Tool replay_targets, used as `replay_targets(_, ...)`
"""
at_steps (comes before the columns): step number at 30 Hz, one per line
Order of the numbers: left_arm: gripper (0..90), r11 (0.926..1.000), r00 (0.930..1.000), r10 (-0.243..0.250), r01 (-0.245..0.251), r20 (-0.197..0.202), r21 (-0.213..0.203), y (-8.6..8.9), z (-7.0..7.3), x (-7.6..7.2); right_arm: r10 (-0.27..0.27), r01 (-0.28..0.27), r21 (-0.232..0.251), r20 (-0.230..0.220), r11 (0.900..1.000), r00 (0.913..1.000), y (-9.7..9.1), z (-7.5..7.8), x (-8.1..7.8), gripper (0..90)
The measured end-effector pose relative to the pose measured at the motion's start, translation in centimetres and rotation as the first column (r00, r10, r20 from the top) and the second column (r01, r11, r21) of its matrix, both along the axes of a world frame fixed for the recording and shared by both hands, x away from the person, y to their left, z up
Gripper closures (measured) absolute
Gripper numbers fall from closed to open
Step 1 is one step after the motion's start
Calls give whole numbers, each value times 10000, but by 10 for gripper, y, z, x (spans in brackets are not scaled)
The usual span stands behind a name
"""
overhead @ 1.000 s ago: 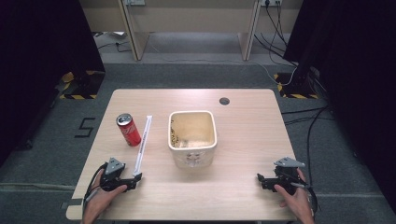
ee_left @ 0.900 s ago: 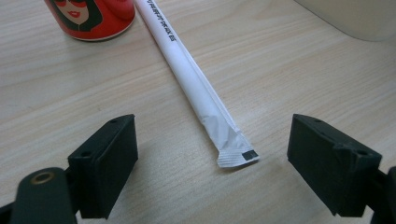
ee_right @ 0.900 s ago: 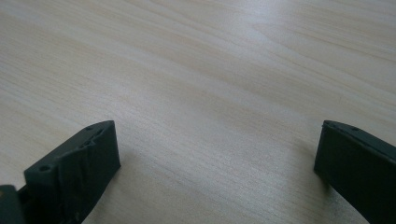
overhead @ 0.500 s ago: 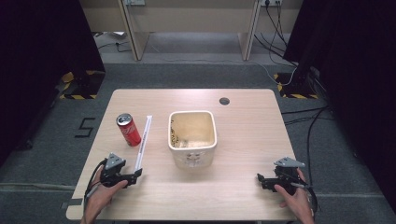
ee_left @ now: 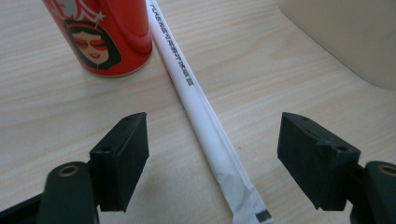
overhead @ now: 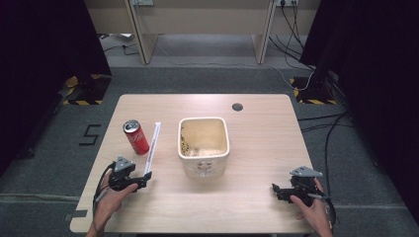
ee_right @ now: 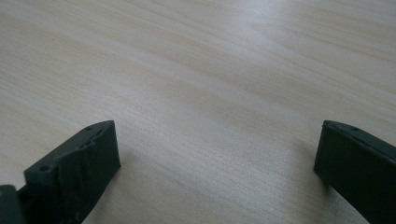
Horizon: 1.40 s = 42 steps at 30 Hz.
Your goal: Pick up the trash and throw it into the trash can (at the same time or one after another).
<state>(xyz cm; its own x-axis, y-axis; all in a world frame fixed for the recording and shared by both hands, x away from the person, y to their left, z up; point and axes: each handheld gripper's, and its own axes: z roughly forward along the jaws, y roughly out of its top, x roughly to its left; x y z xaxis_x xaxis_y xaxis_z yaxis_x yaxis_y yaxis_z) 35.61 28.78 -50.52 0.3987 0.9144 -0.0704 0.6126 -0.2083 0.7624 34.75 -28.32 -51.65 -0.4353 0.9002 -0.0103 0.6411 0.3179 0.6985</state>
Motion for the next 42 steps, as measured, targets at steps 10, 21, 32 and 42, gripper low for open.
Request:
replay_targets(10, 346, 9997, 9997, 206, -205, -101, 111, -4, -5, 22, -7, 7, -1, -1, 10000, 10000, 0, 0, 0, 1)
replay_targets(21, 414, 9996, 9996, 269, -269, -32, -76, -1, -2, 27, 3, -3, -31, 0, 10000, 10000, 0, 0, -1, 5)
replay_targets(32, 485, 9997, 9991, 205, -199, -365, 173, -5, -11, 35, 4, -4, -25, 5, 10000, 10000, 0, 0, -1, 5)
replay_targets(42, 593, 9985, 10000, 38, -38, -17, 553, -8, -13, 32, 40, -40, -23, 0, 10000, 10000, 0, 0, -1, 5)
